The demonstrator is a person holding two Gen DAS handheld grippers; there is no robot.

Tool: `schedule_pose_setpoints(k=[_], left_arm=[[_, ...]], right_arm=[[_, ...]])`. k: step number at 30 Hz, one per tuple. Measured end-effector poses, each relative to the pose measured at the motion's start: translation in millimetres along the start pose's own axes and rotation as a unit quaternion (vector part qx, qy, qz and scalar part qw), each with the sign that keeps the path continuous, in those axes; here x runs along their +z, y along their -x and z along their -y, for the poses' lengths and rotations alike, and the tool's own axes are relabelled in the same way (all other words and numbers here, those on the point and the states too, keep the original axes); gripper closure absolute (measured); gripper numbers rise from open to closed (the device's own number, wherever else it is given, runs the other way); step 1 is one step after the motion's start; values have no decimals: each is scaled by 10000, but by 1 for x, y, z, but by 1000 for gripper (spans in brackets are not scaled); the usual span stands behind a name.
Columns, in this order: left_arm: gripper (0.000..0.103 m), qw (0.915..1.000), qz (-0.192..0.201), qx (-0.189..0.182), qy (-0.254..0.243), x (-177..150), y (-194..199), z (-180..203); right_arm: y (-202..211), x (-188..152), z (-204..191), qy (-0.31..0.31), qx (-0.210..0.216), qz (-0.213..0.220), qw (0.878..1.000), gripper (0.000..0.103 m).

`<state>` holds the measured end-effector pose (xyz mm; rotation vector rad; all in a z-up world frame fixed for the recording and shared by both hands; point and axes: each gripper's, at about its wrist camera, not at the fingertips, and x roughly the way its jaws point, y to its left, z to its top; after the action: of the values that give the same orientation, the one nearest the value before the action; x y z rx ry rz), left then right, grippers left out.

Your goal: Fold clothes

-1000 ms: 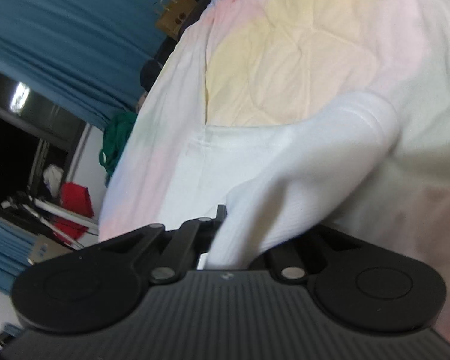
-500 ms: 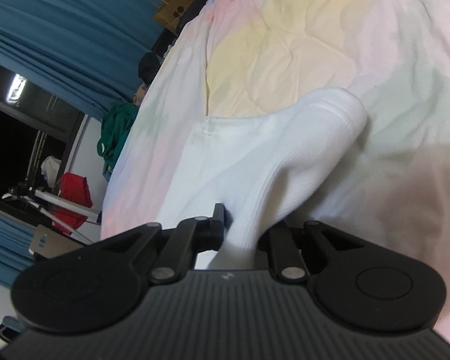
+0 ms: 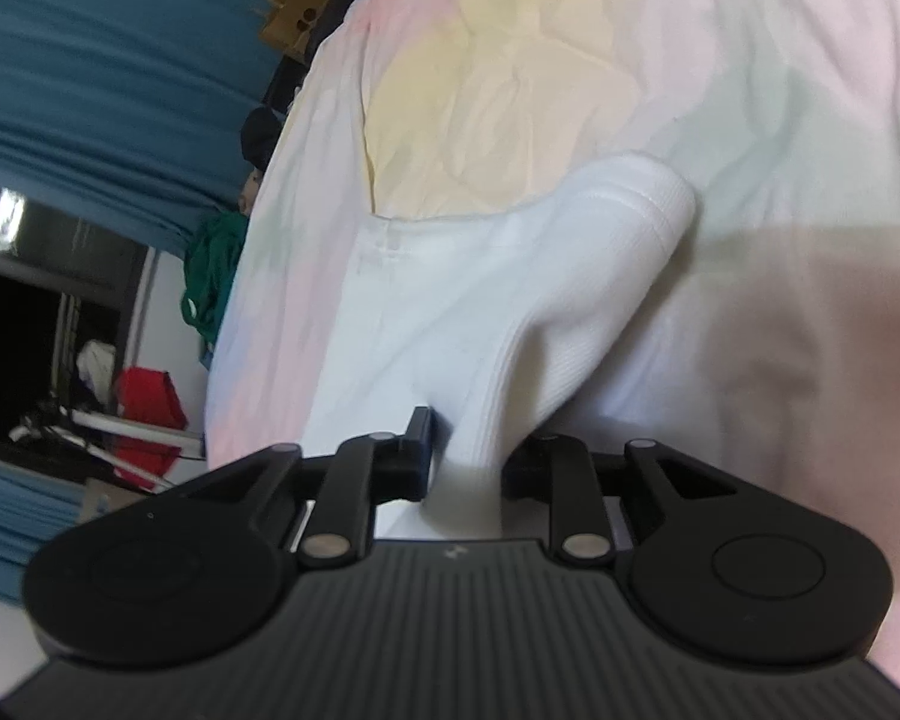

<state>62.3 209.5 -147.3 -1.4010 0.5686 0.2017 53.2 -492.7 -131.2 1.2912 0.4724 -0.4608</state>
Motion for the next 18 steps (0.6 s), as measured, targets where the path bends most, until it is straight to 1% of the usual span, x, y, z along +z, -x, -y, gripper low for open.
schedule_pose_setpoints(k=[2, 3, 6, 7, 8, 10, 11, 12, 13, 14, 18], left_arm=[[23, 9983, 278, -166, 485, 10, 2, -9], [24, 9971, 369, -201, 629, 14, 1, -11], [33, 9957, 501, -161, 763, 23, -5, -11], [40, 9958, 504, -89, 762, 26, -7, -9], [50, 9963, 467, 43, 714, 29, -10, -7], [63, 9972, 387, 309, 560, 34, -9, 0], [70, 9973, 371, 354, 521, 38, -7, 3], [73, 9974, 377, 396, 468, 42, -3, 7], [80, 9974, 426, 433, 381, 45, 4, 13], [83, 9973, 493, 471, 277, 49, 11, 19], [85, 9952, 605, 636, -440, 72, 48, 58]], right_arm=[[-3, 0, 3, -105, 26, 9, 9999, 79], [-5, 1, 4, -134, 40, 23, 9999, 79], [-11, 2, 2, -31, 124, 148, 9998, 79], [-14, 3, 0, 89, 104, 203, 9997, 81], [-17, 3, -2, 205, 66, 249, 9995, 81], [-20, 1, -6, 381, -66, 336, 9987, 85], [-21, 0, -8, 451, -99, 372, 9982, 87], [-22, -1, -9, 520, -132, 409, 9977, 90], [-23, -1, -11, 578, -151, 446, 9972, 93], [-23, -1, -12, 613, -147, 486, 9968, 94], [-21, 2, -12, 573, -97, 626, 9963, 96]])
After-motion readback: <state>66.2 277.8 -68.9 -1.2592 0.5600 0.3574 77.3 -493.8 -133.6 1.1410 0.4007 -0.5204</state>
